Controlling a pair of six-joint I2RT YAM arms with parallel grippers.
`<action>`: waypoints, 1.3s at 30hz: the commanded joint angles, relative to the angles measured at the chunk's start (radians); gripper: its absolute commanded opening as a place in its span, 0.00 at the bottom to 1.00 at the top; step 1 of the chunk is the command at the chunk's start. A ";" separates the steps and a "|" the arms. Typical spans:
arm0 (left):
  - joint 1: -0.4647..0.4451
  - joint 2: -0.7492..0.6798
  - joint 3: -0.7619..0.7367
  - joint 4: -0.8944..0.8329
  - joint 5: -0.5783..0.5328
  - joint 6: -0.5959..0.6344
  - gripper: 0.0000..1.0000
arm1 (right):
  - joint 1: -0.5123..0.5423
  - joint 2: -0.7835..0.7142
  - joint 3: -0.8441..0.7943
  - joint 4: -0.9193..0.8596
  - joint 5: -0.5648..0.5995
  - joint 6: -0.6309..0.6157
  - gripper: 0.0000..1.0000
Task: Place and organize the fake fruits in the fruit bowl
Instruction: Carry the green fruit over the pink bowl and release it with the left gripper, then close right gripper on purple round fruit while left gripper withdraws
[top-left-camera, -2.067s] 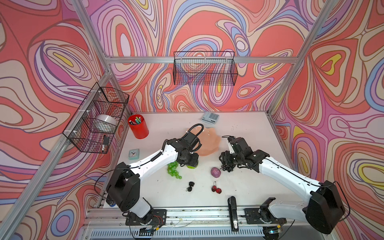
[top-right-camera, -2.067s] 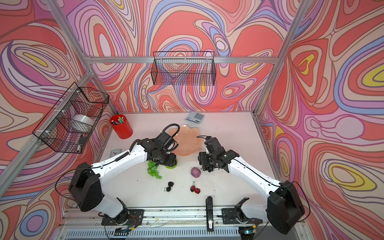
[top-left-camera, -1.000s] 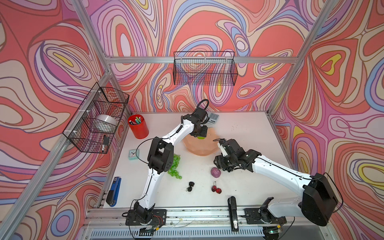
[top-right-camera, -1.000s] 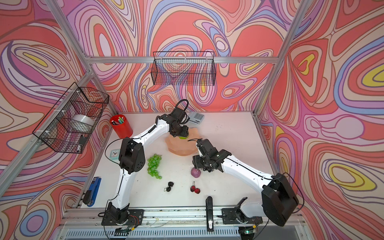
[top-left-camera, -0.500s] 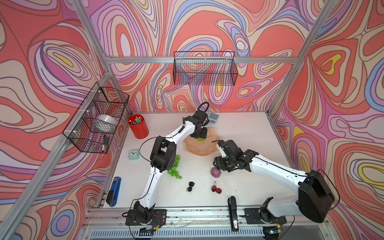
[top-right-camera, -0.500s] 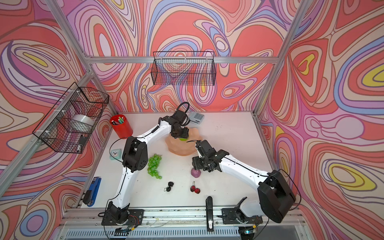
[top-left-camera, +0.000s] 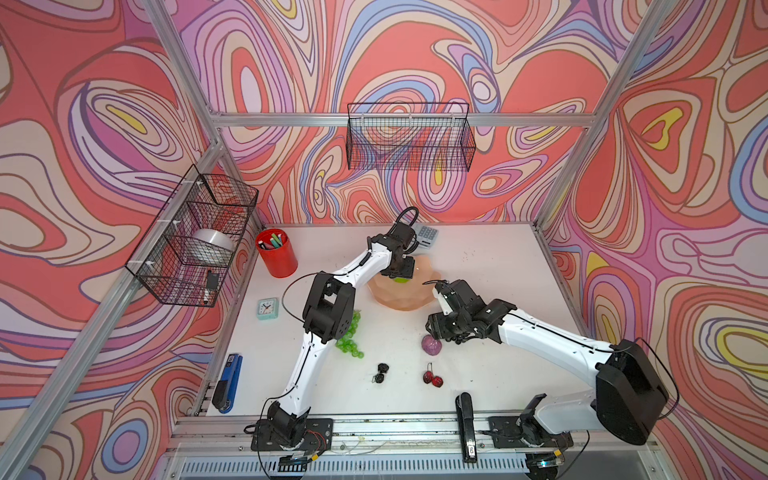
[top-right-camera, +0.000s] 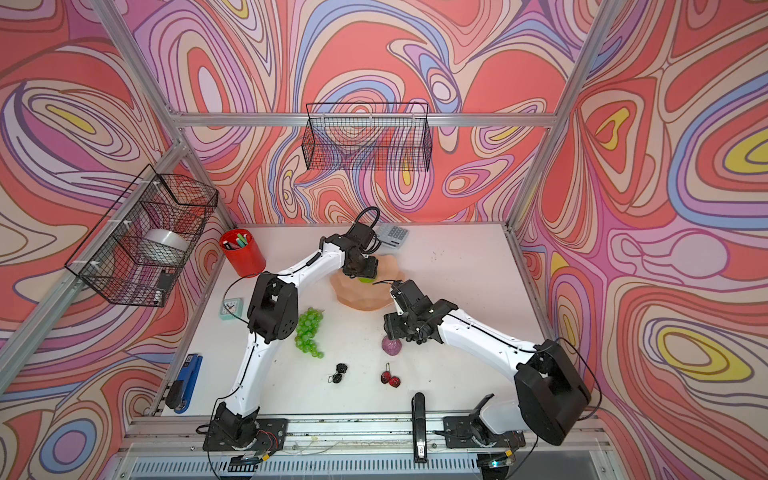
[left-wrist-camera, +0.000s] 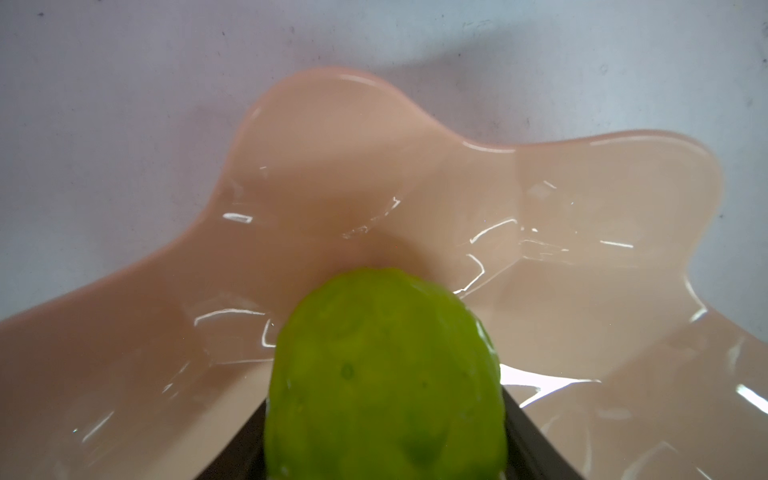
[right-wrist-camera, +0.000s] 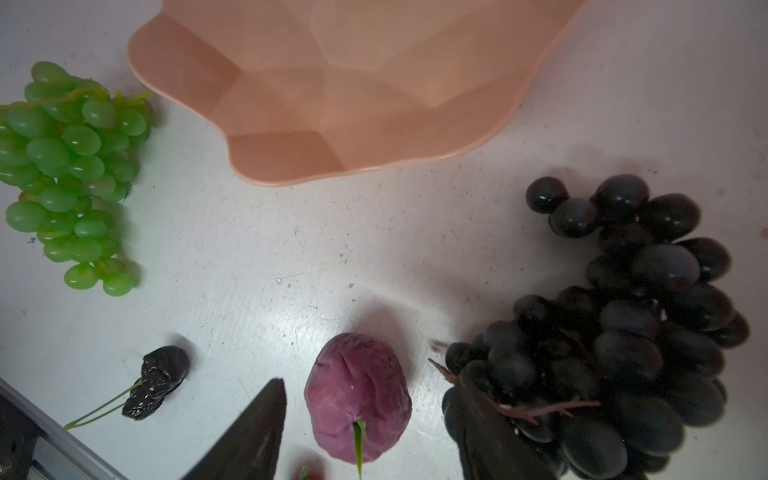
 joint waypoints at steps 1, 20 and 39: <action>0.004 -0.016 -0.012 0.016 -0.007 -0.001 0.73 | 0.006 -0.005 -0.012 0.005 0.006 -0.006 0.67; 0.004 -0.211 -0.022 -0.035 0.004 0.025 0.96 | 0.005 -0.036 0.067 -0.056 0.061 -0.062 0.74; -0.002 -0.864 -0.862 0.160 0.060 -0.157 0.87 | 0.116 0.110 0.125 -0.202 0.077 -0.072 0.71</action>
